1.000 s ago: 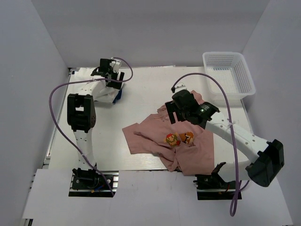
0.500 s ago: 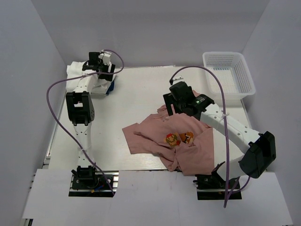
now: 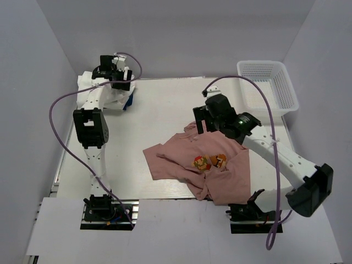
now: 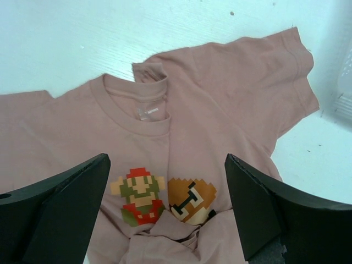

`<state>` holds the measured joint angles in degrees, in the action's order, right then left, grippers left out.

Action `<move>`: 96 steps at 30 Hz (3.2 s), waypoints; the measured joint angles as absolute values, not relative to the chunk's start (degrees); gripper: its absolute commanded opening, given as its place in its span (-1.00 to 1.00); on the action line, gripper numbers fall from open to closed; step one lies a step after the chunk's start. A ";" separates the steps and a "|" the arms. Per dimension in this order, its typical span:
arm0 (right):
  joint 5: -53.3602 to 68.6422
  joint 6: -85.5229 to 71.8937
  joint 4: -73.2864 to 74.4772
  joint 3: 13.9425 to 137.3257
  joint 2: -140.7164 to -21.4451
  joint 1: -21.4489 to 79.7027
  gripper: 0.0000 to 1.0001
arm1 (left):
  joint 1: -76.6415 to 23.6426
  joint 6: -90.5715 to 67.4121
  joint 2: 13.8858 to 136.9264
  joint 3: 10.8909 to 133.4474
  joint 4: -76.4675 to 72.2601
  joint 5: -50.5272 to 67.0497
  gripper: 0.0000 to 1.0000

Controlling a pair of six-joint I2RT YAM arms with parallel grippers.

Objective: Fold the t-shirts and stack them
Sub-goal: Put the neatly folded tshirt into the corner of the board with the left arm, then flatten out the tshirt

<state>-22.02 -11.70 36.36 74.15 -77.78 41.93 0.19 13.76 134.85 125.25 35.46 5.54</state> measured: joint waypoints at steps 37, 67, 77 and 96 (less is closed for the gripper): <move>-15.68 -43.53 41.74 34.79 -55.09 41.21 0.81 | -24.10 -32.23 82.98 43.05 35.16 16.25 0.82; -11.40 -17.56 26.30 69.97 -96.29 36.91 0.81 | -23.90 -42.46 70.85 48.01 52.47 -8.14 0.98; -2.15 -21.30 26.39 78.48 -98.04 40.12 0.81 | -9.15 -42.35 88.14 57.87 49.65 -14.20 0.98; -8.01 -29.82 30.17 88.86 -113.89 43.97 0.69 | 0.27 -41.74 94.78 54.08 34.13 -9.52 -0.04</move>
<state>-8.01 -29.82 30.17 88.86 -113.89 43.97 0.27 -41.74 94.78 54.08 34.13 -9.52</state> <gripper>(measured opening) 0.854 0.594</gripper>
